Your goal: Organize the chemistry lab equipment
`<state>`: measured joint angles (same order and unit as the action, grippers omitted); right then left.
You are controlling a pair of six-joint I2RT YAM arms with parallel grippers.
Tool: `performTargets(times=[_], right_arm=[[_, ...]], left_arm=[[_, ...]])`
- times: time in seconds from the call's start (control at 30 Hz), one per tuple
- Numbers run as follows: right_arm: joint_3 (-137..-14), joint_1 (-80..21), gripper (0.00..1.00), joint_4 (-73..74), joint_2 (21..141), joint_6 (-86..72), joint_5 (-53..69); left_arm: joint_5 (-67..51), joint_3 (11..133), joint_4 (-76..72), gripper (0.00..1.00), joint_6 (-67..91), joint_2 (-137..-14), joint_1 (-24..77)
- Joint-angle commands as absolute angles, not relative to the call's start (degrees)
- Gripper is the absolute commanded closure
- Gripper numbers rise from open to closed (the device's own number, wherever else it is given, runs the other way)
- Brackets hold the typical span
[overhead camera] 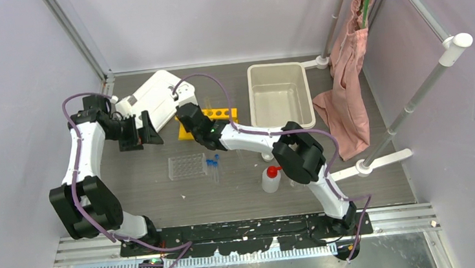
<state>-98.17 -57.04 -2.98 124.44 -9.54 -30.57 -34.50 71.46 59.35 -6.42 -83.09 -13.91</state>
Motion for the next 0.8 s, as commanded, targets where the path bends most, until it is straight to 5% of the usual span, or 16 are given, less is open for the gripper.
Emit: performTargets(times=[0.0,0.07,0.27,0.4,0.57,0.77], right_arm=[[-99.91,-57.32,0.99,-4.29,124.39,-10.22,-31.4],[-99.92,-57.22,0.97,-3.7,124.37,-11.2,-31.29],[-99.98,-57.34,0.59,-1.51,122.48,-14.51,-30.31],[-100.99,-57.59,0.46,2.74,119.02,-16.79,-29.36],[-99.44,-58.11,0.45,7.74,112.12,-22.06,-29.87],[-95.33,-58.14,0.56,21.69,105.81,-32.36,-31.49]], left_arm=[[-34.87,72.16,59.81,0.0,-7.19,-81.96,-14.29],[-34.8,72.25,59.85,0.0,-7.13,-81.93,-14.39],[-34.72,72.8,60.55,0.0,-7.33,-81.61,-14.37],[-34.5,74.07,62.09,0.0,-8.48,-81.01,-14.49],[-35.17,74.94,63.06,0.0,-8.36,-80.02,-14.68],[-35.38,76.25,64.5,0.0,-8.25,-79.0,-14.74]])
